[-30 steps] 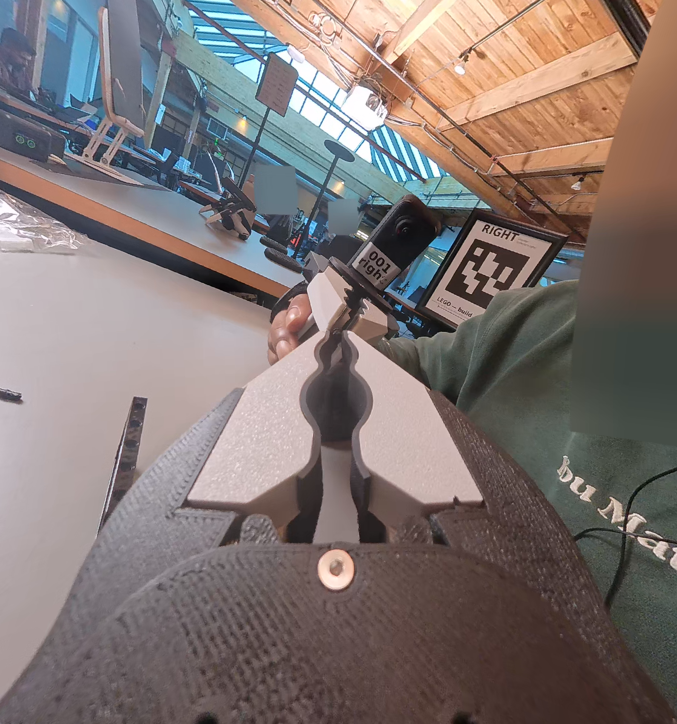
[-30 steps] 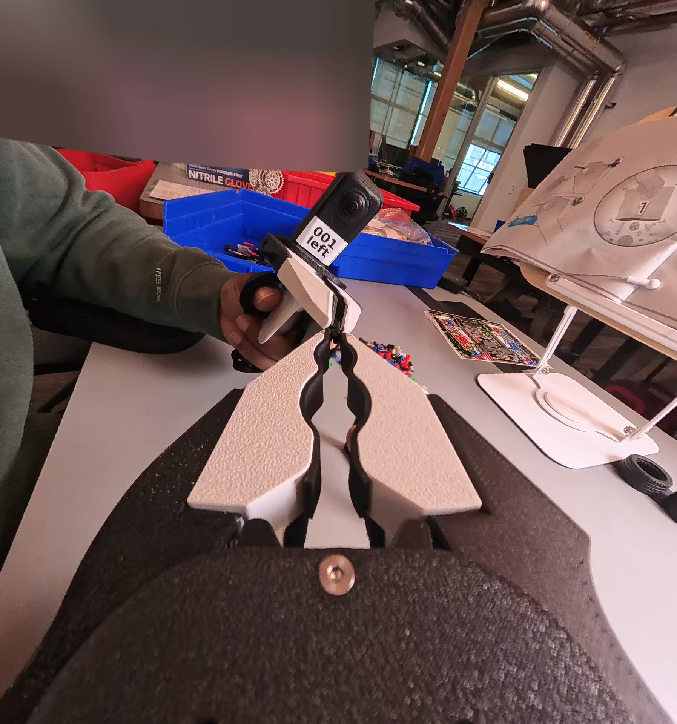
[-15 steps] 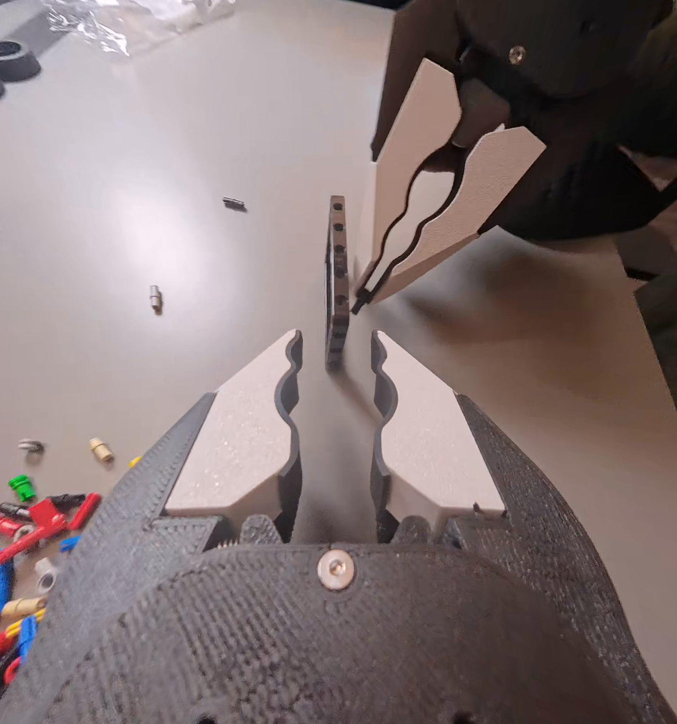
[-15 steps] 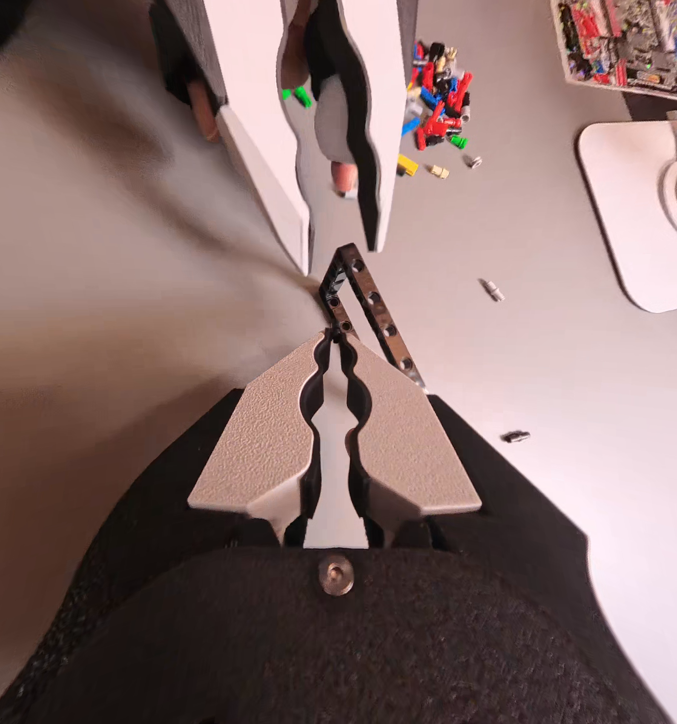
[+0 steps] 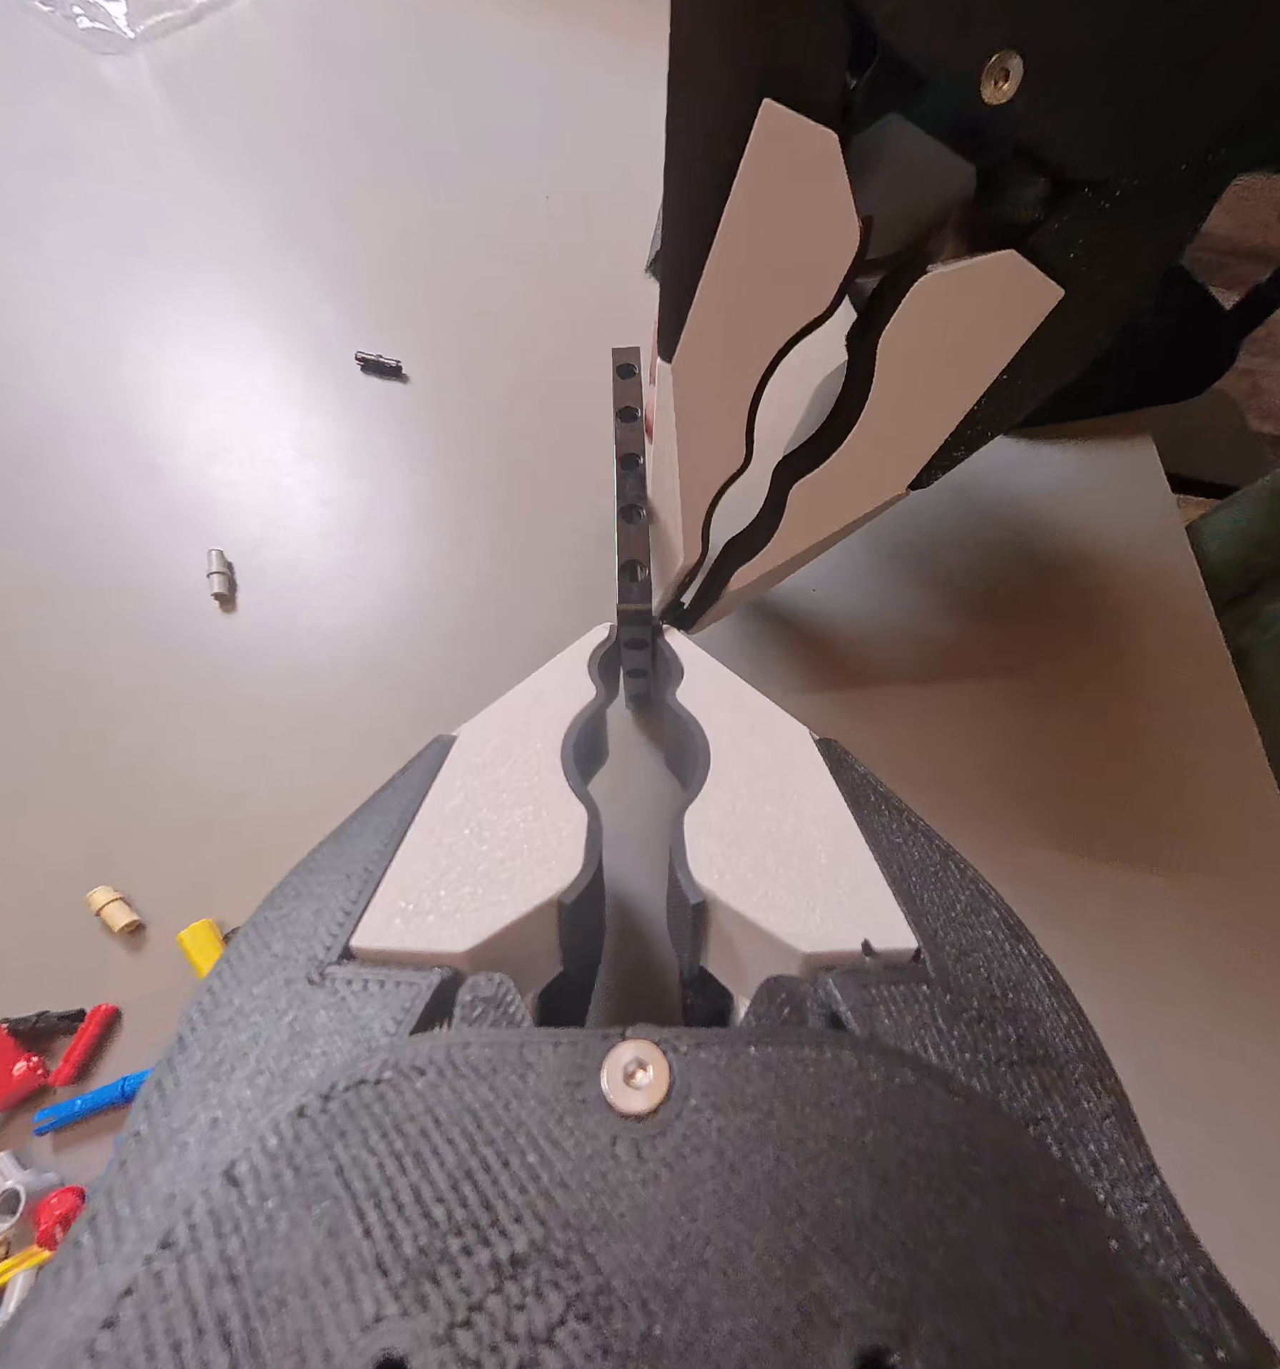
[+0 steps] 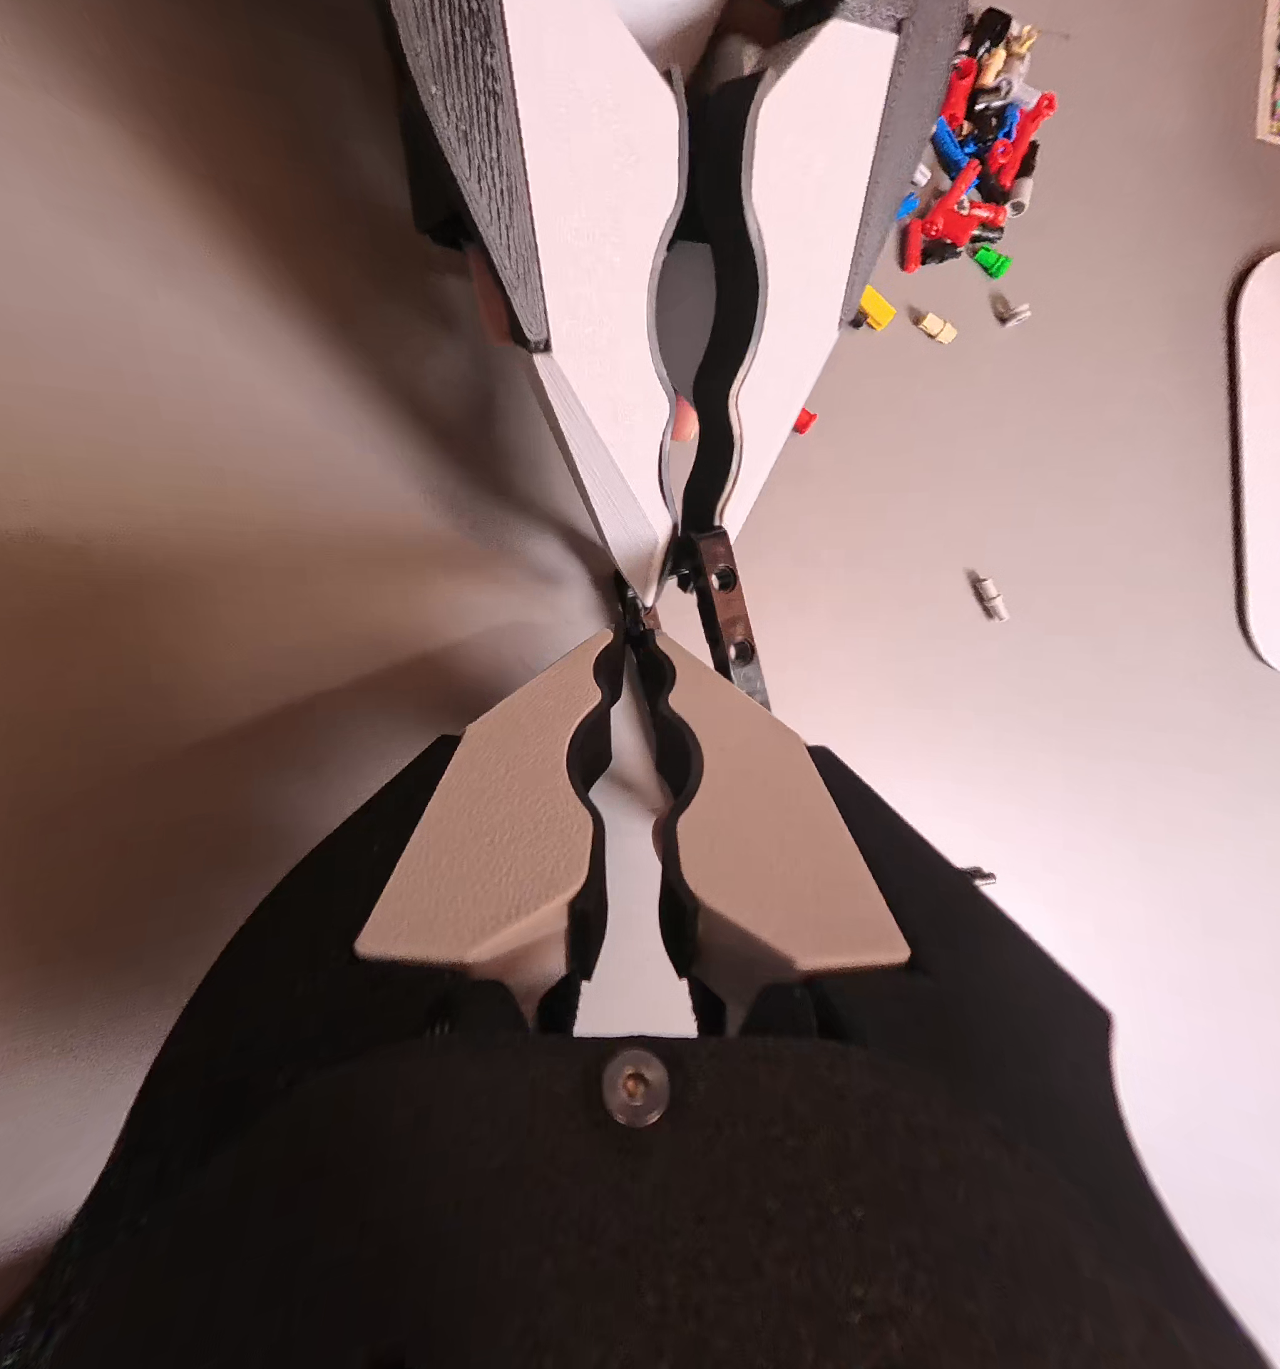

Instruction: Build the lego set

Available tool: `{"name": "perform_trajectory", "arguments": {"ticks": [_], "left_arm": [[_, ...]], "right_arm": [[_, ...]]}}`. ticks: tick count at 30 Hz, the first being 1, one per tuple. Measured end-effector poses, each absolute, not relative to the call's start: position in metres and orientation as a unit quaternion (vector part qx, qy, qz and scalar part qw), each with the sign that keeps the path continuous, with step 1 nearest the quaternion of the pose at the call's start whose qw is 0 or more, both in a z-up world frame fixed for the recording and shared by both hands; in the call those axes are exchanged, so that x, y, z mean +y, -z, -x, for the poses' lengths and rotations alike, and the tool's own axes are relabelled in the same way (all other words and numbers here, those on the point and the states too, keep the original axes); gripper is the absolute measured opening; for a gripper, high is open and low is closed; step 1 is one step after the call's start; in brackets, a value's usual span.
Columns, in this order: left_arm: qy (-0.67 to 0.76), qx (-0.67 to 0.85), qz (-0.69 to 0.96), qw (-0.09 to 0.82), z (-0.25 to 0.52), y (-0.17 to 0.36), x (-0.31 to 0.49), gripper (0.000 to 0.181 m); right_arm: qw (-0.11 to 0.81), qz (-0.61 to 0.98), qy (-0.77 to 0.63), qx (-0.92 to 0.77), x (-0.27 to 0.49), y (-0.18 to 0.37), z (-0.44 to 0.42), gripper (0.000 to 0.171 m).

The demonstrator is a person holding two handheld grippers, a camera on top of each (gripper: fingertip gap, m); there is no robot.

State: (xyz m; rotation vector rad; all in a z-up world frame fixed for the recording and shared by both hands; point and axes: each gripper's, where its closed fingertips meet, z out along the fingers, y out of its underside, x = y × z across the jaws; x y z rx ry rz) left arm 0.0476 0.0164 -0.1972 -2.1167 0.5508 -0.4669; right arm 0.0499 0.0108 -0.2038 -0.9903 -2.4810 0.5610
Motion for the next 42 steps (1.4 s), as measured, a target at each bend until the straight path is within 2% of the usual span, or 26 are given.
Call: {"name": "perform_trajectory", "arguments": {"ticks": [1,28,35,42], "left_arm": [[0.189,0.222,0.852,0.435,-0.048,0.198,0.017,0.006],[0.236,0.201,0.852,0.422,-0.049,0.203,0.016,0.008],[0.171,0.274,0.858,0.399,-0.055,0.218,0.007,0.013],[0.138,0.299,0.853,0.405,-0.056,0.220,0.008,0.009]], "right_arm": [[0.199,0.353,-0.195,-0.893,0.010,0.204,-0.050,0.001],[0.142,0.288,-0.051,-0.946,0.015,0.215,-0.047,0.001],[0.152,0.284,-0.056,-0.945,0.017,0.218,-0.048,0.001],[0.154,0.287,-0.072,-0.943,0.017,0.219,-0.051,0.001]]}}
